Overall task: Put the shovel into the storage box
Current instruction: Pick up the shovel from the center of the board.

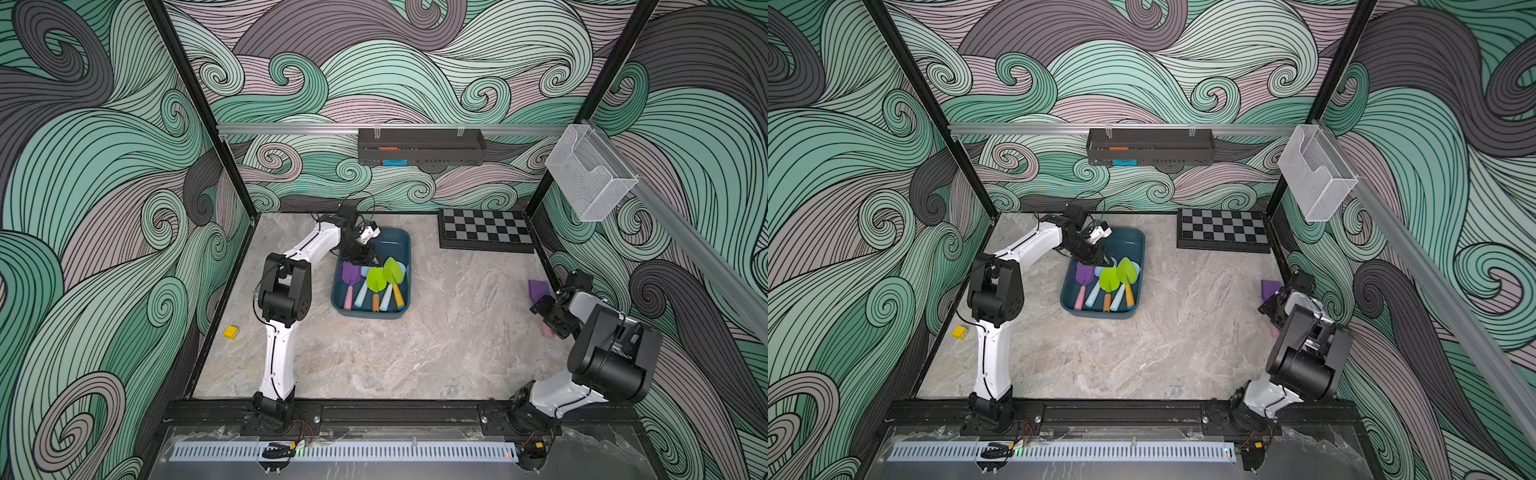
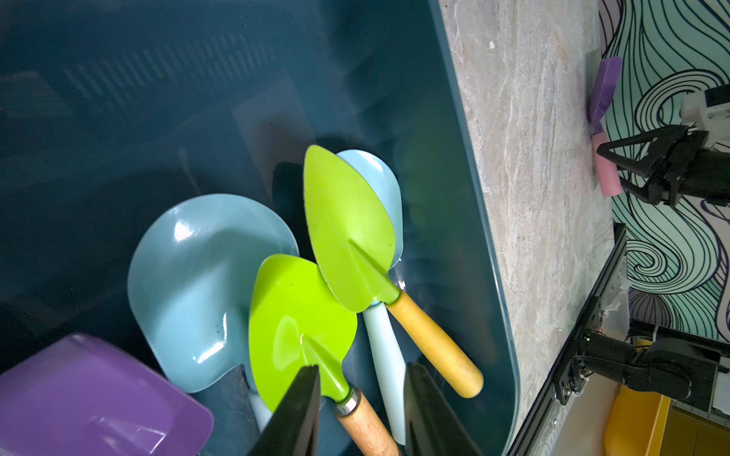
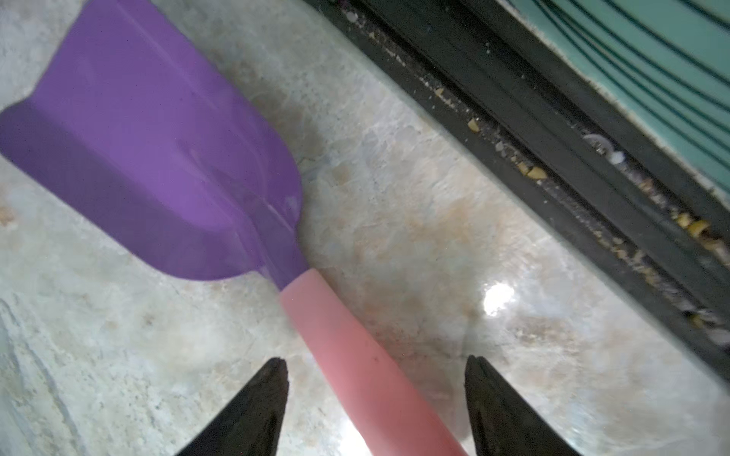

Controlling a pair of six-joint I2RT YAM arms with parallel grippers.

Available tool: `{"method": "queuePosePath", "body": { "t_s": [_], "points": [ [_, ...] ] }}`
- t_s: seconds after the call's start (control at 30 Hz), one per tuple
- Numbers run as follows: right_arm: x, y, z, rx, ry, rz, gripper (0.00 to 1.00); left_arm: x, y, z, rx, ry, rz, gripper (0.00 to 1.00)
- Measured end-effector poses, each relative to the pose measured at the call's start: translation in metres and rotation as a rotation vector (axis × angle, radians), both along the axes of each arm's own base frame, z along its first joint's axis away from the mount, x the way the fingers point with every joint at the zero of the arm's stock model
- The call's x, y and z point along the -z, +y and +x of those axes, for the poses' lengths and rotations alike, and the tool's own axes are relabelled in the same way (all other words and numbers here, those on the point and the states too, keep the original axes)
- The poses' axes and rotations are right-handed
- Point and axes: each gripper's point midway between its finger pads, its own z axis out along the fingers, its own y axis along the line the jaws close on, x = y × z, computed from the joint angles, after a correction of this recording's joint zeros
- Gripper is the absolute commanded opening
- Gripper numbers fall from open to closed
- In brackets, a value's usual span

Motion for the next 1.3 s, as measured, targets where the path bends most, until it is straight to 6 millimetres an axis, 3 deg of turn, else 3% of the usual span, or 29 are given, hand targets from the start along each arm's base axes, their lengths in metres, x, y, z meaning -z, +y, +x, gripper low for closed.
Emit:
{"method": "queuePosePath", "body": {
  "t_s": [0.17,0.47,0.67,0.83,1.03,1.2,1.3],
  "points": [
    [0.001,0.004,0.004,-0.014,-0.010,0.014,0.50,0.000,0.000,0.000,-0.002,0.001,0.000,0.39],
    [0.003,0.029,0.019,-0.125,-0.004,0.021,0.00,-0.003,-0.001,-0.003,0.001,-0.004,0.000,0.39],
    [0.002,0.058,0.029,-0.237,0.005,0.025,0.00,-0.012,-0.006,-0.005,0.010,-0.021,-0.010,0.39],
    [-0.014,0.104,0.040,-0.402,-0.021,0.021,0.00,-0.023,-0.014,-0.011,0.014,-0.036,-0.050,0.39],
    [-0.069,0.185,0.049,-0.665,-0.194,0.017,0.00,-0.045,-0.044,-0.030,0.040,-0.057,-0.174,0.39],
    [-0.098,0.252,0.031,-0.863,-0.288,0.078,0.00,-0.063,-0.078,-0.050,0.074,-0.091,-0.262,0.39],
    [-0.106,0.282,0.015,-0.945,-0.305,0.117,0.00,-0.072,-0.097,-0.057,0.095,-0.116,-0.292,0.39]
  ]
}}
